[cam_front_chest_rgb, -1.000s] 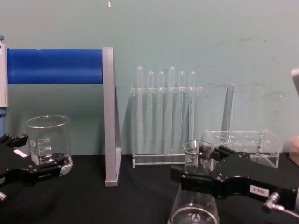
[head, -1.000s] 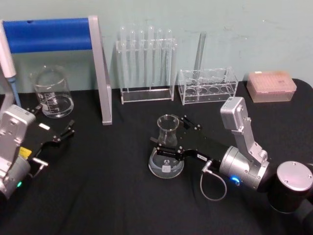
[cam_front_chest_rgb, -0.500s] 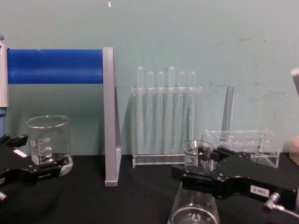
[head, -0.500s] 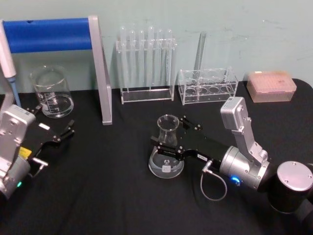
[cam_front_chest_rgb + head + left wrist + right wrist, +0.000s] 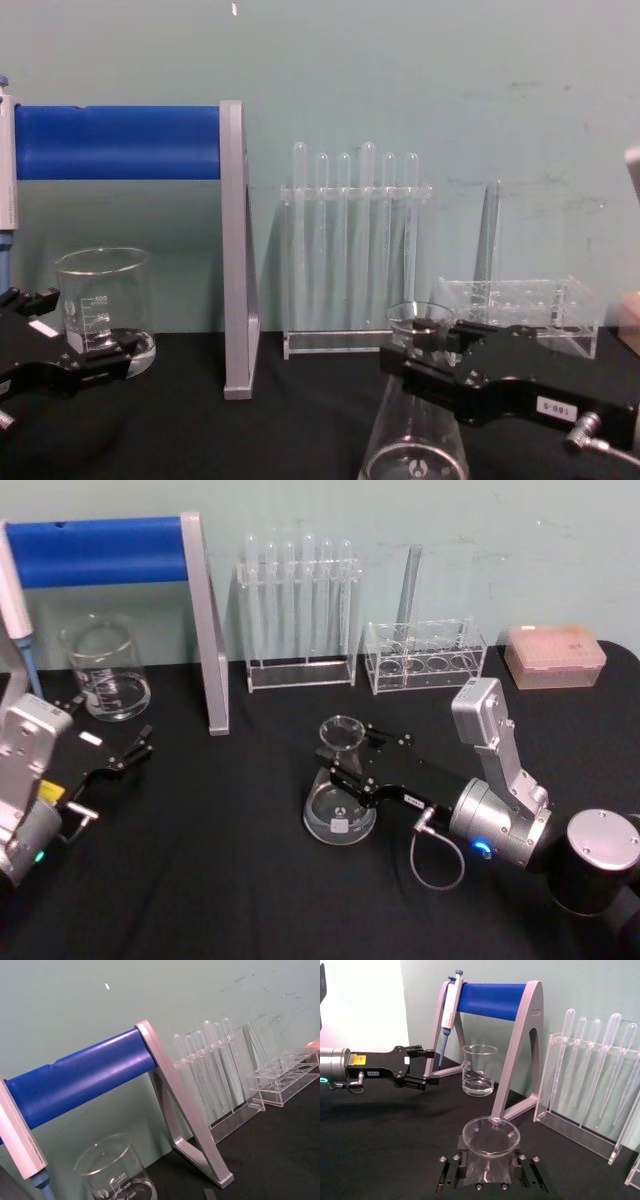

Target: Grasp the erlenmeyer flask with one hand, shake it three times, then place it back.

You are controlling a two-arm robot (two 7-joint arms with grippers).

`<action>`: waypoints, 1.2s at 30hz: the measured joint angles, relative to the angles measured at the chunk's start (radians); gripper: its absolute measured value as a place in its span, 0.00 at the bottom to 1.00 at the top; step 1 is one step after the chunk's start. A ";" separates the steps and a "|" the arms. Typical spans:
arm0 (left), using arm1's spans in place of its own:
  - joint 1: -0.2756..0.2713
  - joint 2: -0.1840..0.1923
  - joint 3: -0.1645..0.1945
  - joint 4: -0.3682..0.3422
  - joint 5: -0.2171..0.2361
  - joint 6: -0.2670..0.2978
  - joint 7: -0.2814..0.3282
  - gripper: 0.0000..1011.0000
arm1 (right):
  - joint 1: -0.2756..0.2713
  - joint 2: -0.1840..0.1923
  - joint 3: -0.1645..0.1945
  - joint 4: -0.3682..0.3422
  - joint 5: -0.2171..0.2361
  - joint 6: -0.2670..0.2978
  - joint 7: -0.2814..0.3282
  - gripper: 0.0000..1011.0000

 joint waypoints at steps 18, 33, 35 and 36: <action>0.000 0.000 0.000 0.000 0.000 0.000 0.000 0.99 | -0.006 0.003 0.015 -0.021 0.005 -0.001 0.001 0.45; 0.000 0.000 0.000 0.000 0.000 0.000 0.000 0.99 | -0.035 0.027 0.073 -0.185 0.067 0.053 -0.029 0.45; 0.000 0.000 0.000 0.000 0.000 0.000 0.000 0.99 | -0.037 0.030 0.078 -0.201 0.076 0.063 -0.036 0.45; 0.000 0.000 0.000 0.000 0.000 0.000 0.000 0.99 | -0.038 0.031 0.079 -0.206 0.078 0.066 -0.037 0.45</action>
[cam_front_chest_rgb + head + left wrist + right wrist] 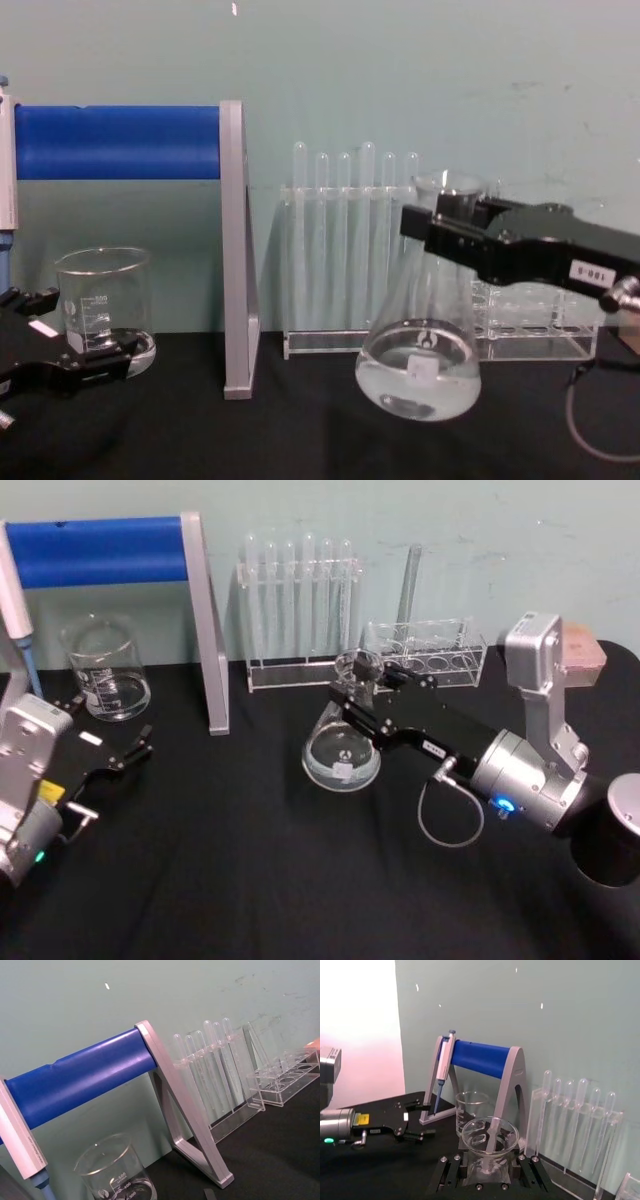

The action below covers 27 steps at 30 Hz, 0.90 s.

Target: Grasp the erlenmeyer flask with one hand, shake it three times, then place it back.

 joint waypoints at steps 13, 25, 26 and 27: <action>0.000 0.000 0.000 0.000 0.000 0.000 0.000 0.99 | -0.002 0.005 0.001 -0.019 0.012 0.019 -0.026 0.45; 0.000 0.000 0.000 0.000 0.000 0.000 0.000 0.99 | -0.001 0.002 0.001 -0.015 0.009 0.022 -0.037 0.45; 0.000 0.000 0.000 0.000 0.000 0.000 0.000 0.99 | 0.000 0.001 0.001 -0.014 0.008 0.022 -0.037 0.45; 0.000 0.000 0.000 0.000 0.000 0.000 0.000 0.99 | 0.000 0.001 0.001 -0.013 0.008 0.022 -0.037 0.45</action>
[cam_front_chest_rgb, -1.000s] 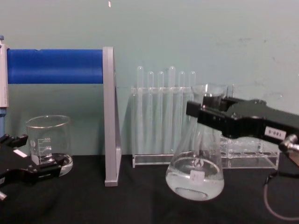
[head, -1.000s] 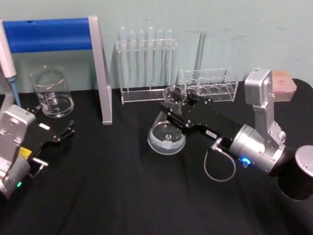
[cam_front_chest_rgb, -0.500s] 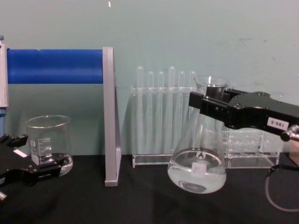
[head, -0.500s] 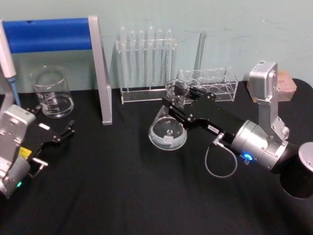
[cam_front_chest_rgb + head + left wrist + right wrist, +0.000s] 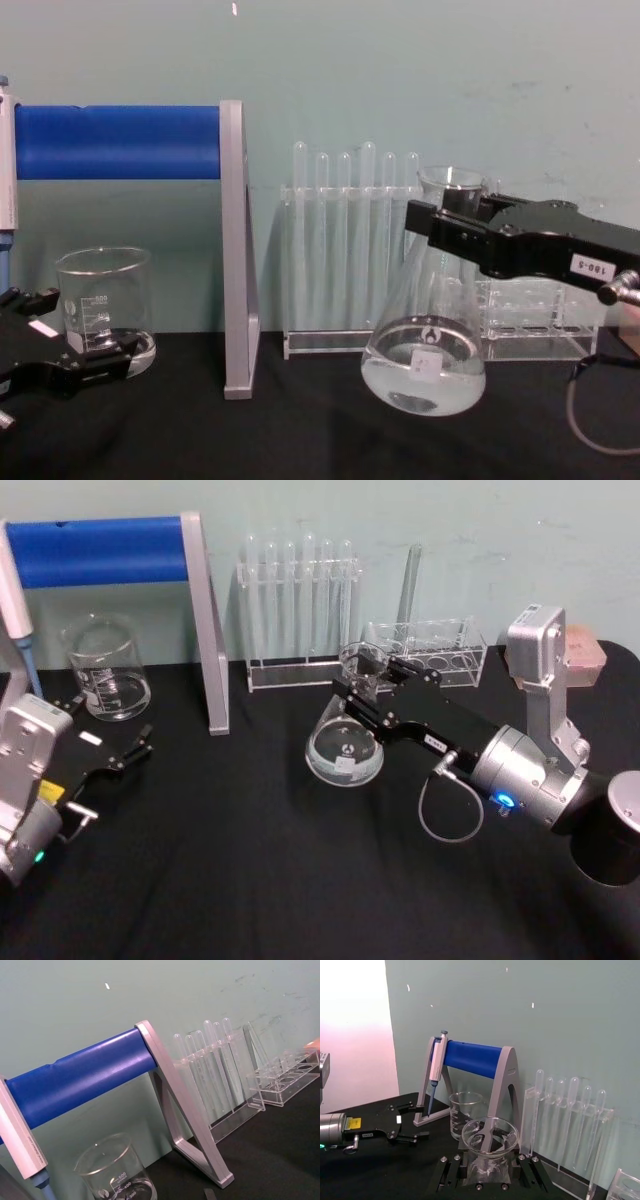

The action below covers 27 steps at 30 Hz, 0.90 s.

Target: Grasp the erlenmeyer flask with one hand, shake it three times, then place it back.

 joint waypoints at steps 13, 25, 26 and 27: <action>0.000 0.000 0.000 0.000 0.000 0.000 0.000 0.99 | 0.007 -0.012 -0.017 0.009 -0.015 0.010 -0.006 0.45; 0.000 0.000 0.000 0.000 0.000 0.000 0.000 0.99 | 0.015 -0.033 -0.098 -0.017 -0.016 0.022 0.056 0.45; 0.000 0.000 0.000 0.000 0.000 0.000 0.000 0.99 | 0.015 -0.035 -0.109 -0.022 -0.014 0.023 0.064 0.45; 0.000 0.000 0.000 0.000 0.000 0.000 0.000 0.99 | 0.015 -0.036 -0.115 -0.025 -0.014 0.023 0.068 0.45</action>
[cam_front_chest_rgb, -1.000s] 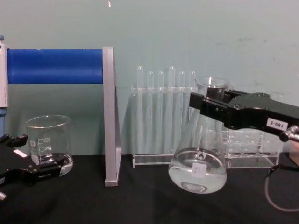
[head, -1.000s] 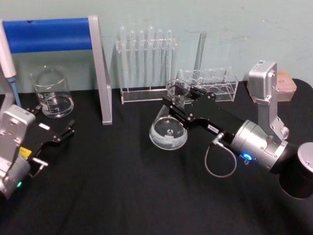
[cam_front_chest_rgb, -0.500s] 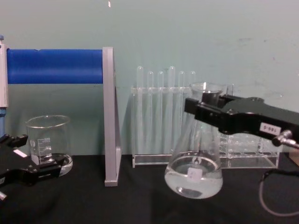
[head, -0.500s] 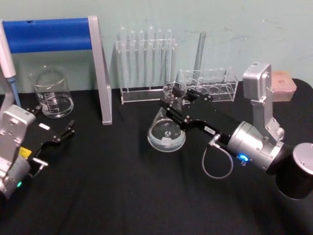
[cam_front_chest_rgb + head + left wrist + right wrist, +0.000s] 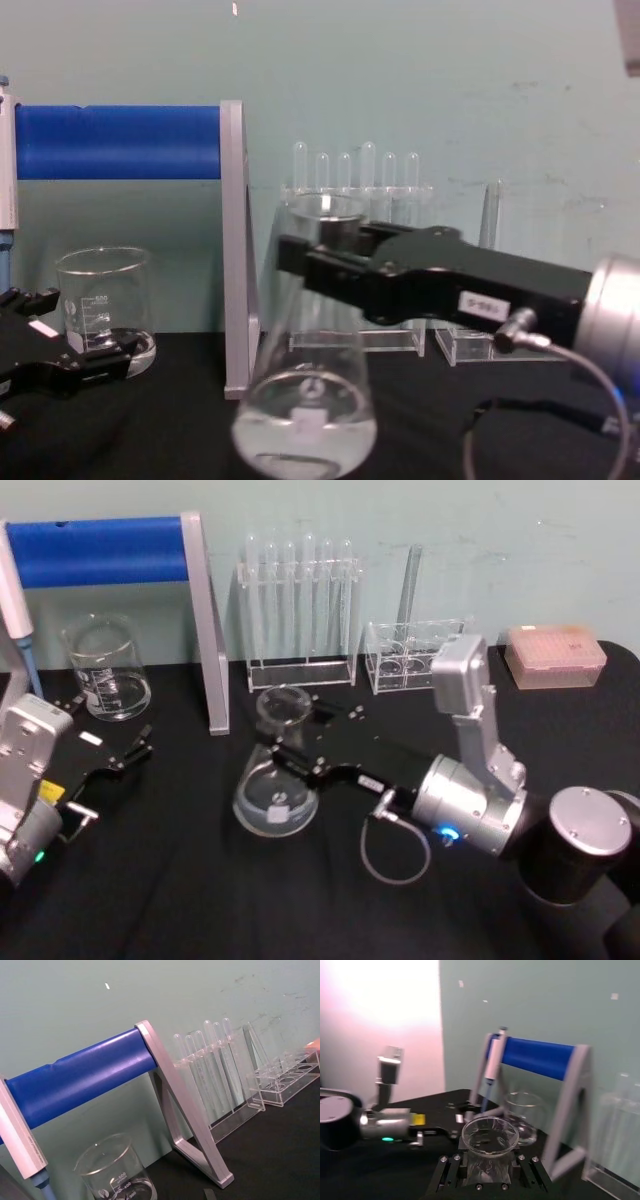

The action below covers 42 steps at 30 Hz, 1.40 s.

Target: Grasp the erlenmeyer flask with one hand, shake it three times, then place it back.

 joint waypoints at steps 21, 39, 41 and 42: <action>0.000 0.000 0.000 0.000 0.000 0.000 0.000 0.99 | 0.022 0.002 -0.085 -0.022 0.019 0.005 0.036 0.45; 0.000 0.000 0.000 0.000 0.000 0.000 0.000 0.99 | 0.037 0.010 0.058 0.056 -0.036 -0.019 -0.118 0.45; 0.000 0.000 0.000 0.000 0.000 0.000 0.000 0.99 | 0.035 0.014 0.084 0.064 -0.043 -0.020 -0.141 0.45; 0.000 0.000 0.000 0.000 0.000 0.000 0.000 0.99 | 0.033 0.016 0.093 0.066 -0.046 -0.021 -0.149 0.45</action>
